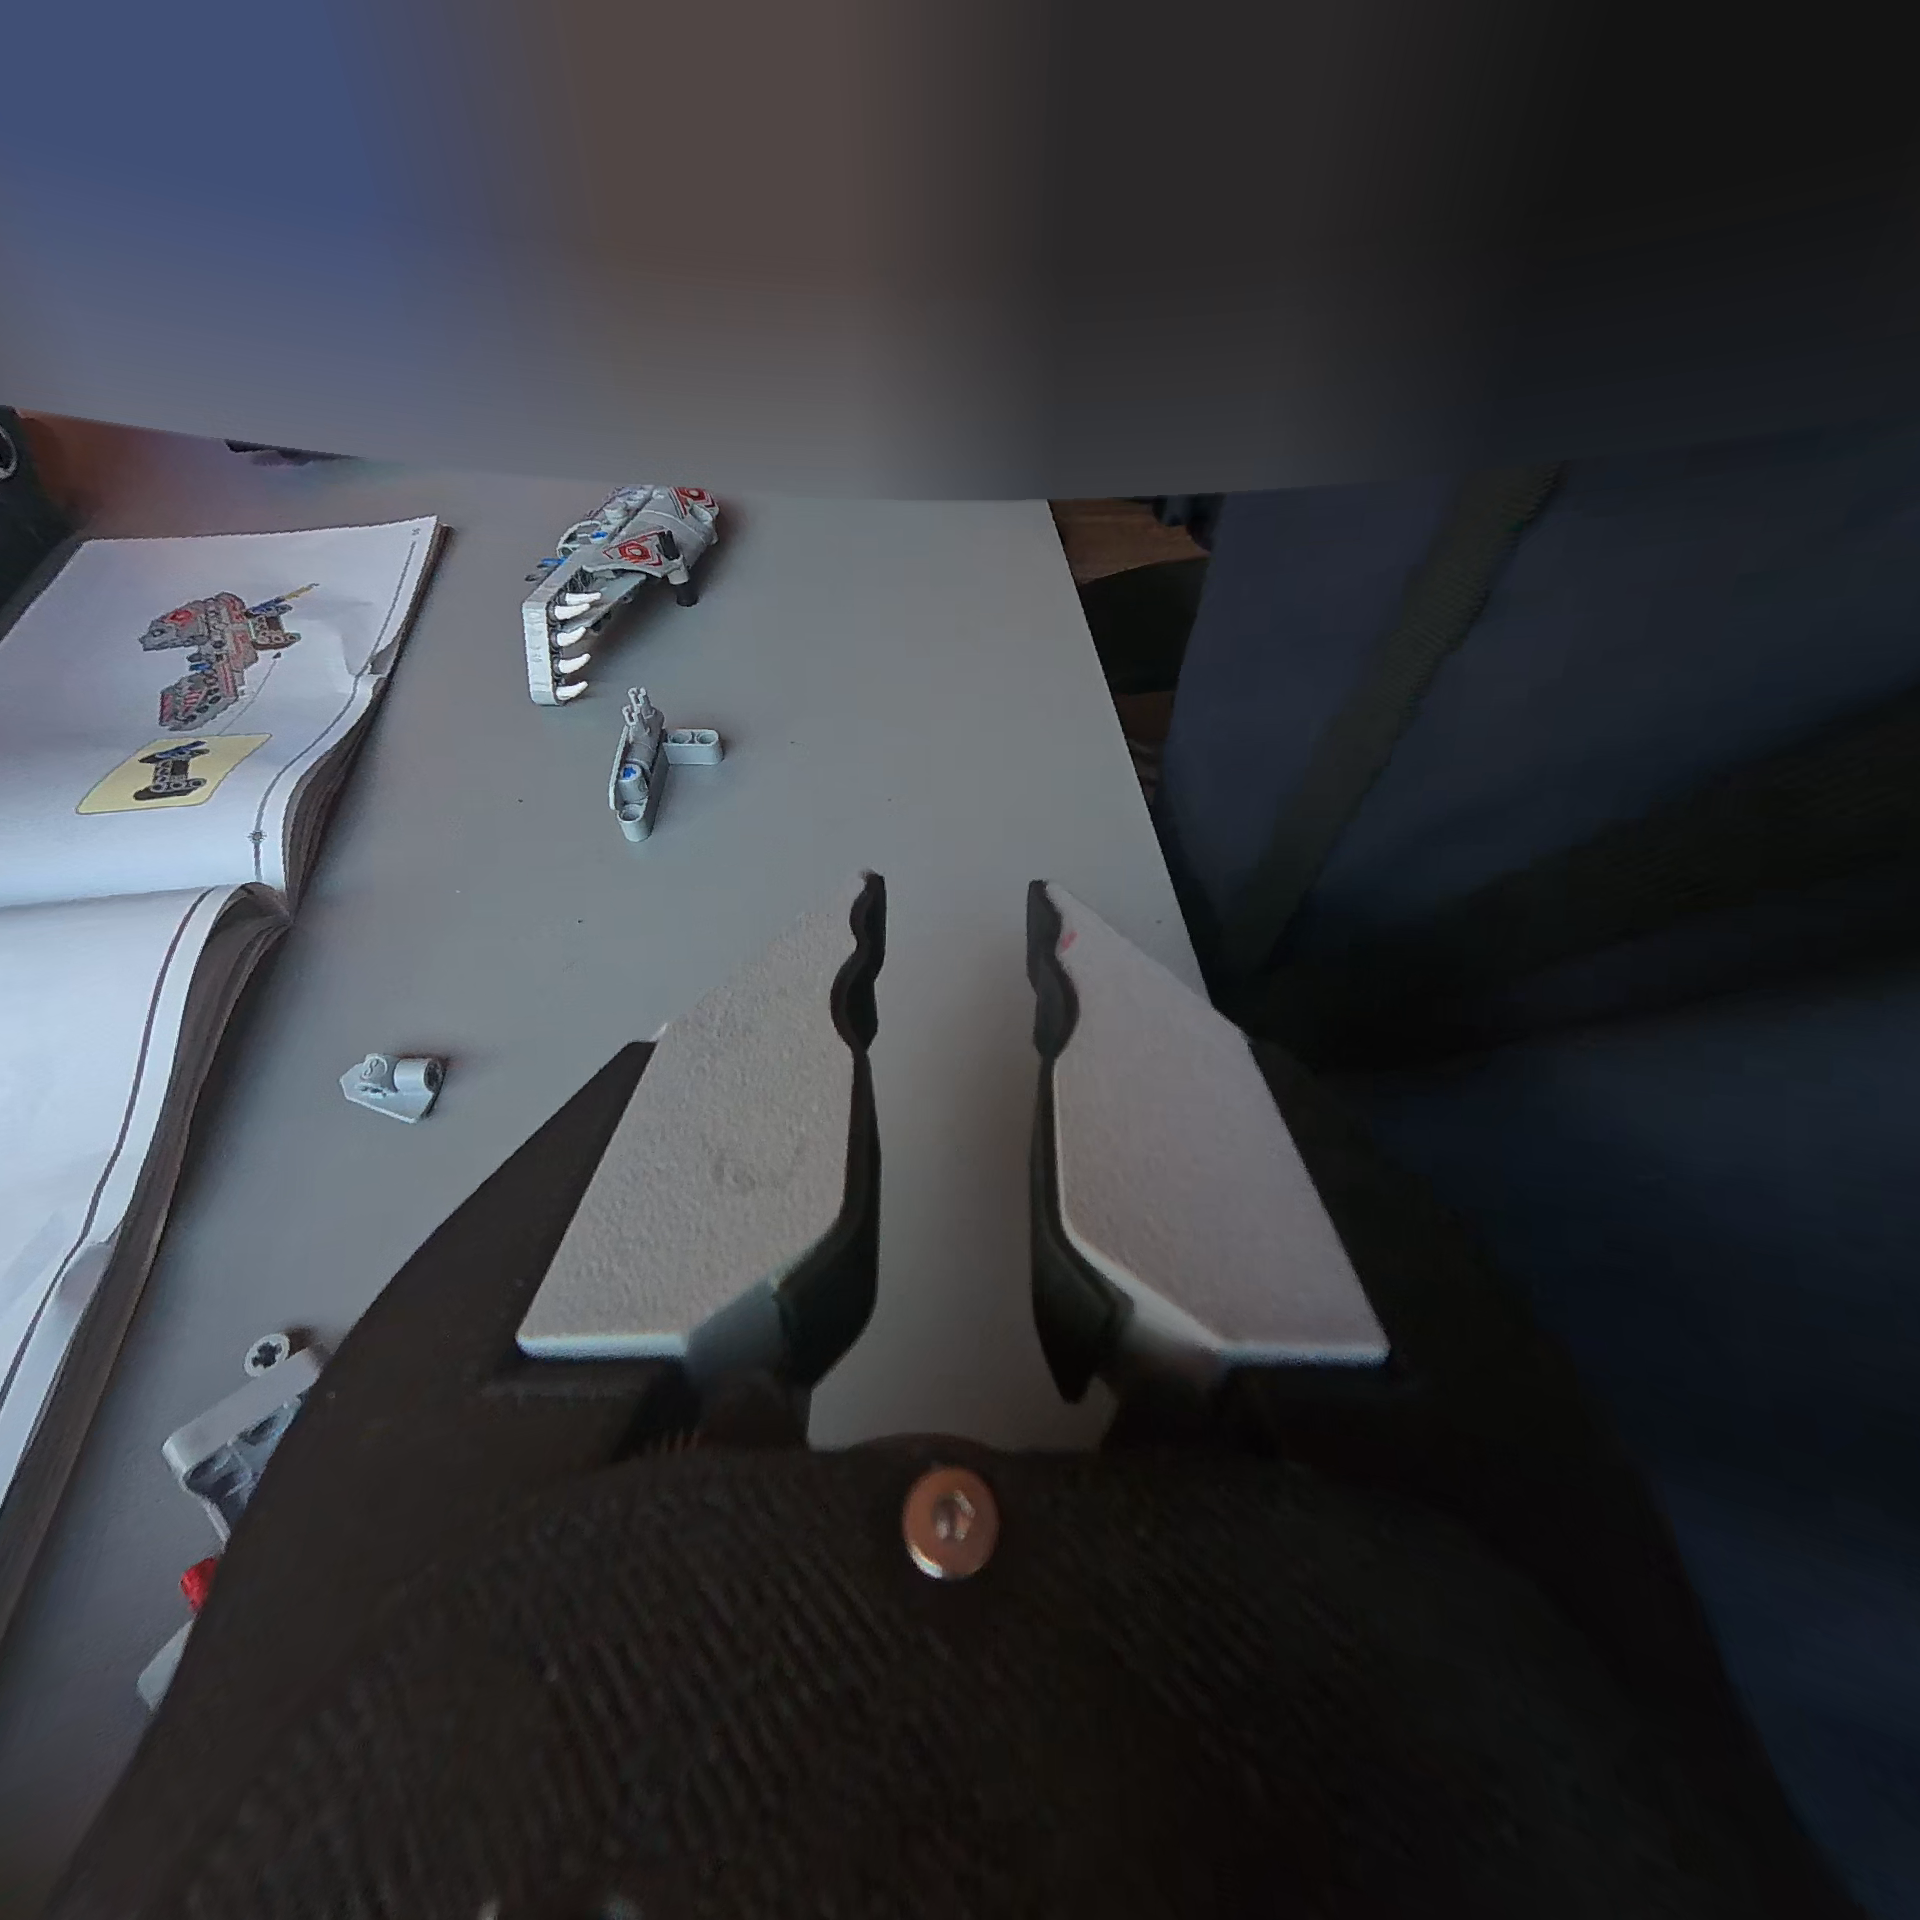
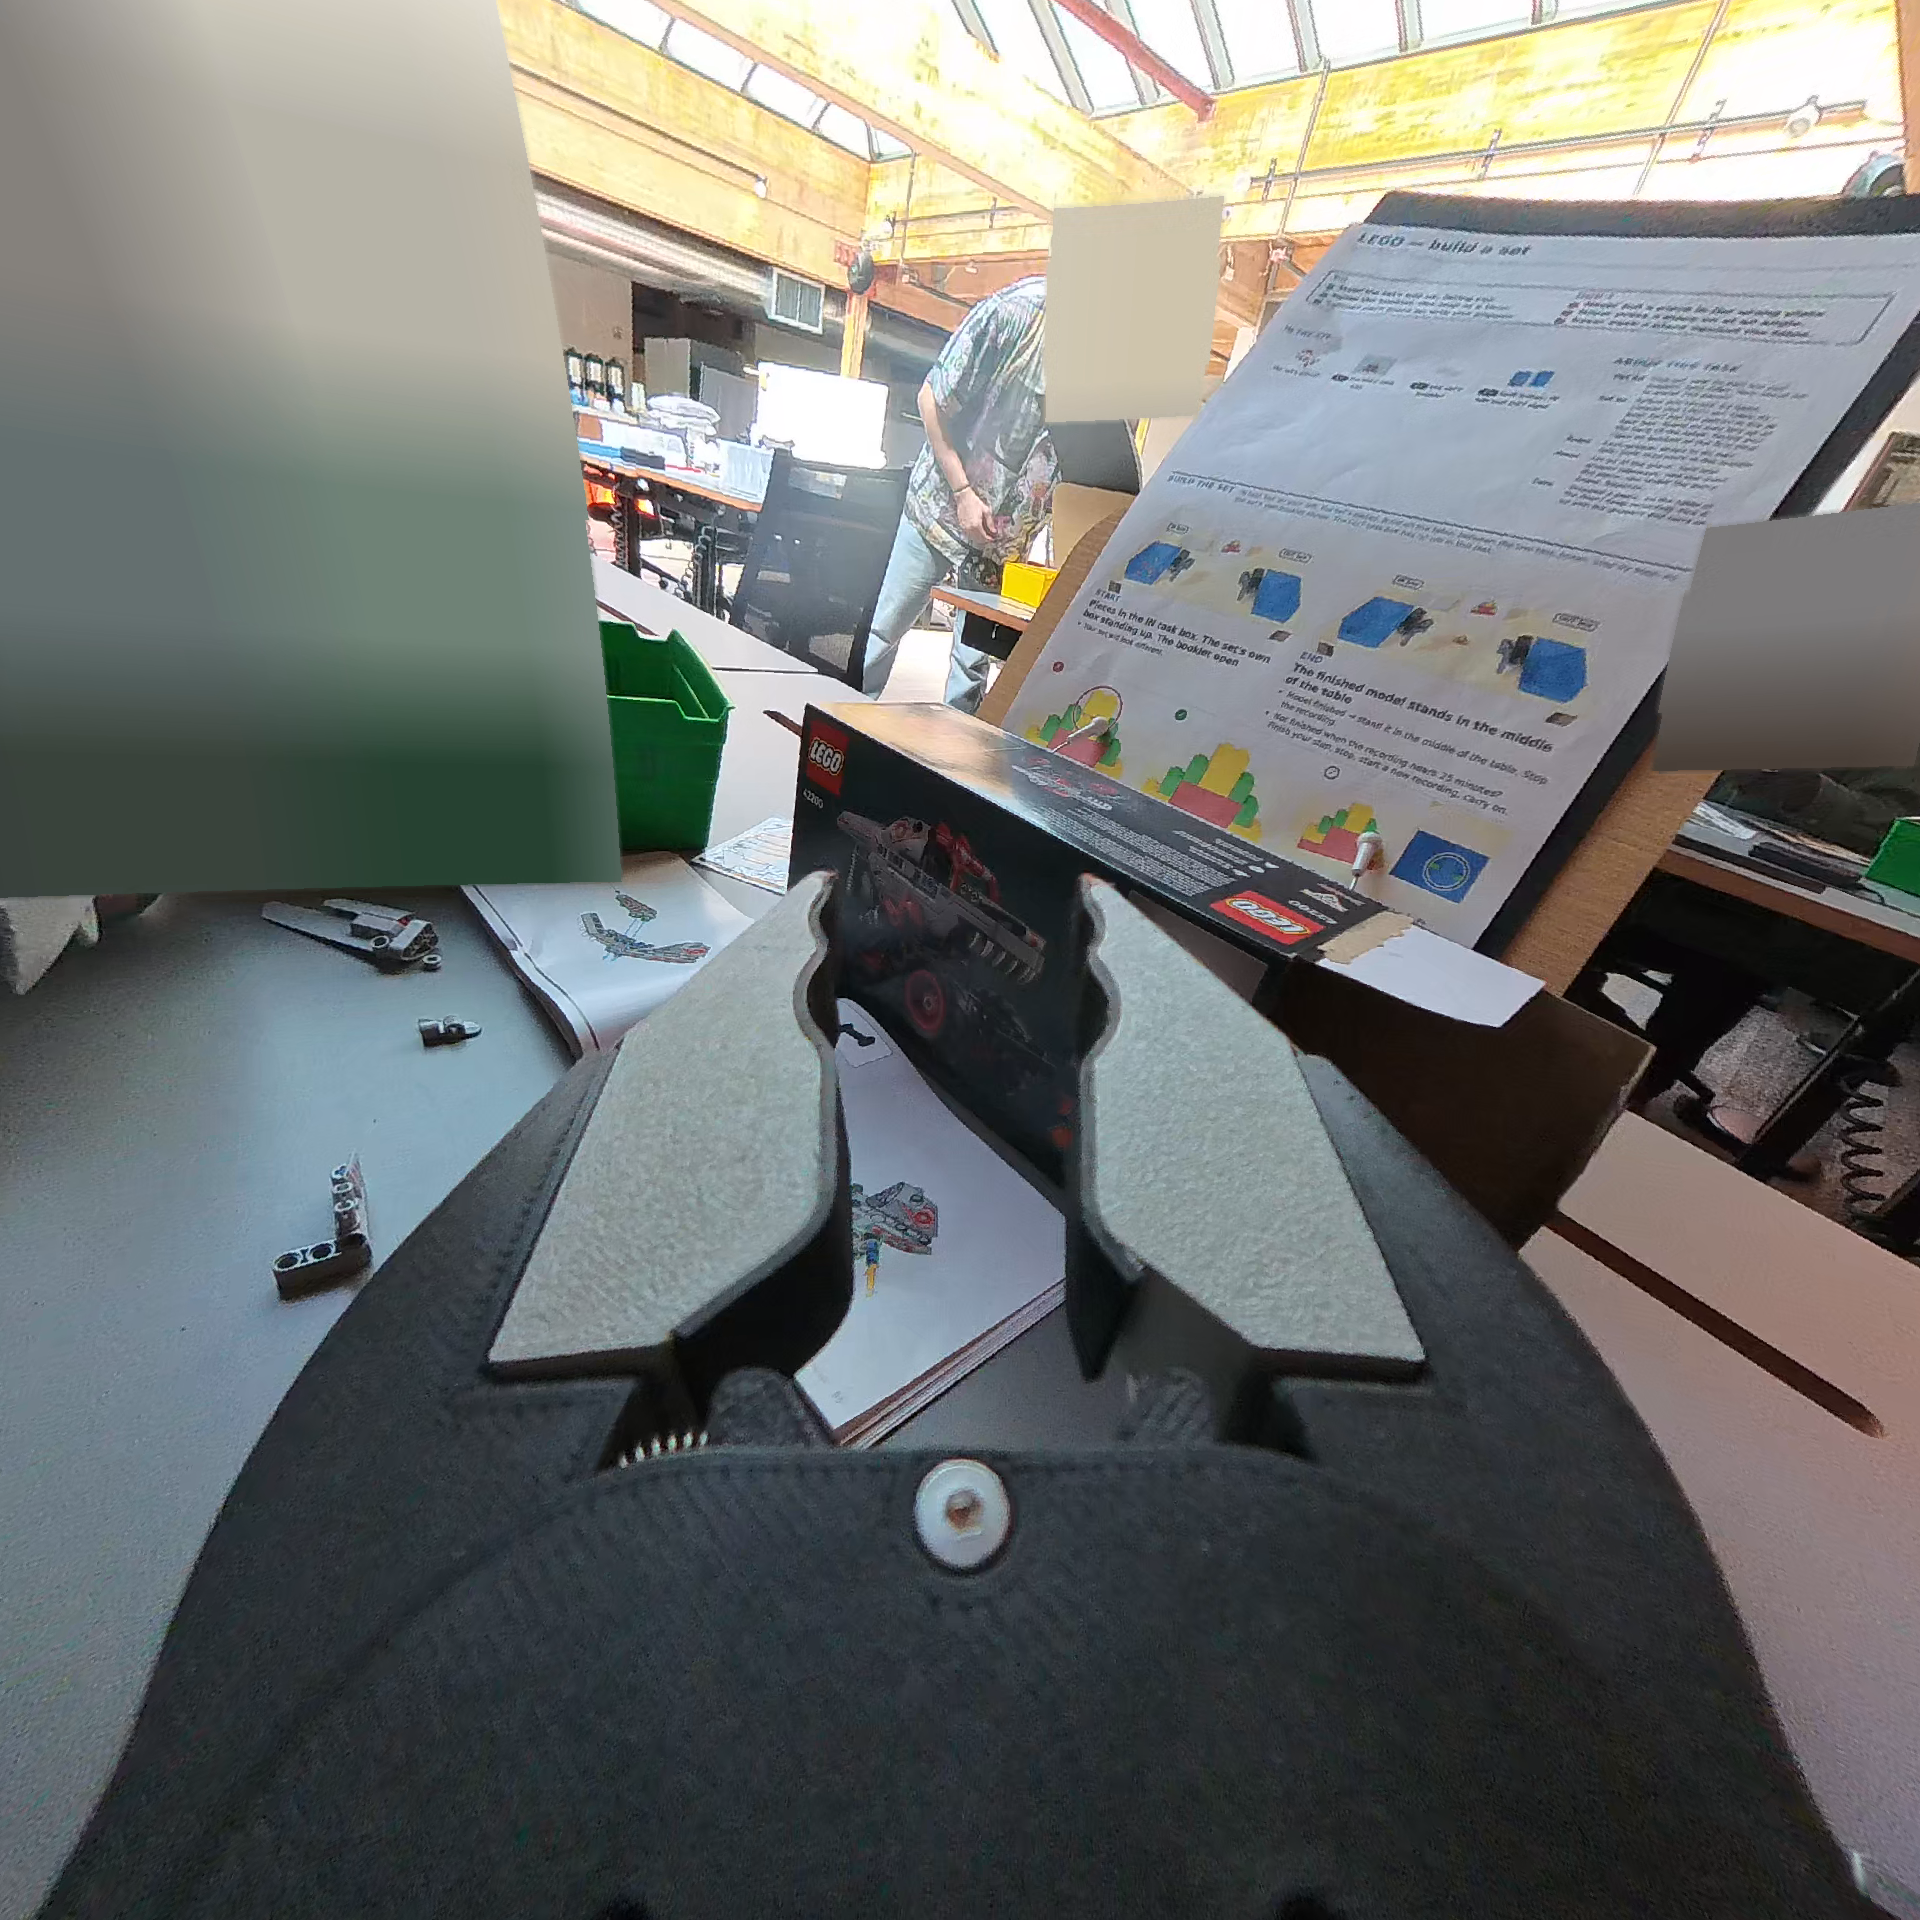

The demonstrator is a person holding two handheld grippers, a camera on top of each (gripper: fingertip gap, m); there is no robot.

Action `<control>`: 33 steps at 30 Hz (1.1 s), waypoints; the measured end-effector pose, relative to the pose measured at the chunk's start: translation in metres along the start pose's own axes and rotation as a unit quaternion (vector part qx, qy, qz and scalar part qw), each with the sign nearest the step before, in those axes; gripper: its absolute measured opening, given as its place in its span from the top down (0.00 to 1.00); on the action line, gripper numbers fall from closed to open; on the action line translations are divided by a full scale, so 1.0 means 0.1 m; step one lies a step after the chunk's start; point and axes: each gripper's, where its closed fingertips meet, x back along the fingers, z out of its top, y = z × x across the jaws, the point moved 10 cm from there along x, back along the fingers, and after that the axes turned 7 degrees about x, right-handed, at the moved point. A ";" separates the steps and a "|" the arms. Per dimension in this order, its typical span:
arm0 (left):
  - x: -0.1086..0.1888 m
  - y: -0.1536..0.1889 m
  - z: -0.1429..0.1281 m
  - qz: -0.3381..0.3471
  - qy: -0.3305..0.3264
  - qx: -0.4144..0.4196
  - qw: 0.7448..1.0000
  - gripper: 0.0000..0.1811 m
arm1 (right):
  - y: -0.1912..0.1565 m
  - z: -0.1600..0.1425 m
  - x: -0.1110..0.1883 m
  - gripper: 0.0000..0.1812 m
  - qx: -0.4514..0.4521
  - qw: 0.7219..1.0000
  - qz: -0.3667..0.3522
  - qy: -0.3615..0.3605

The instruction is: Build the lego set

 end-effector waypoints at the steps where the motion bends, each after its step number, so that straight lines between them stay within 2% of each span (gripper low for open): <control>1: 0.00 0.00 0.00 0.000 -0.001 0.001 1.000 0.87 | 0.01 0.01 0.01 0.78 0.000 1.000 -0.002 0.003; 19: -0.02 0.06 -0.01 0.013 -0.009 -0.028 0.999 0.87 | 0.10 -0.02 0.13 0.78 -0.004 0.999 -0.036 0.003; 25: -0.04 0.06 -0.01 0.021 -0.018 -0.036 0.999 0.87 | 0.05 -0.02 0.10 0.77 0.001 1.000 -0.008 -0.002; 27: -0.04 0.06 -0.01 0.028 -0.019 -0.038 0.999 0.87 | -0.04 -0.01 0.02 0.77 0.004 1.000 0.026 -0.014; 29: -0.04 0.04 -0.01 0.036 -0.022 -0.037 0.998 0.87 | -0.22 0.01 -0.10 0.76 -0.004 0.994 0.104 -0.025; 31: -0.04 0.02 -0.02 0.045 -0.025 -0.034 0.998 0.87 | -0.51 0.00 -0.26 0.81 -0.013 0.973 0.221 -0.065; 33: -0.04 0.01 -0.01 0.049 -0.025 -0.029 0.998 0.87 | -0.87 -0.06 -0.43 0.83 0.004 0.942 0.307 -0.138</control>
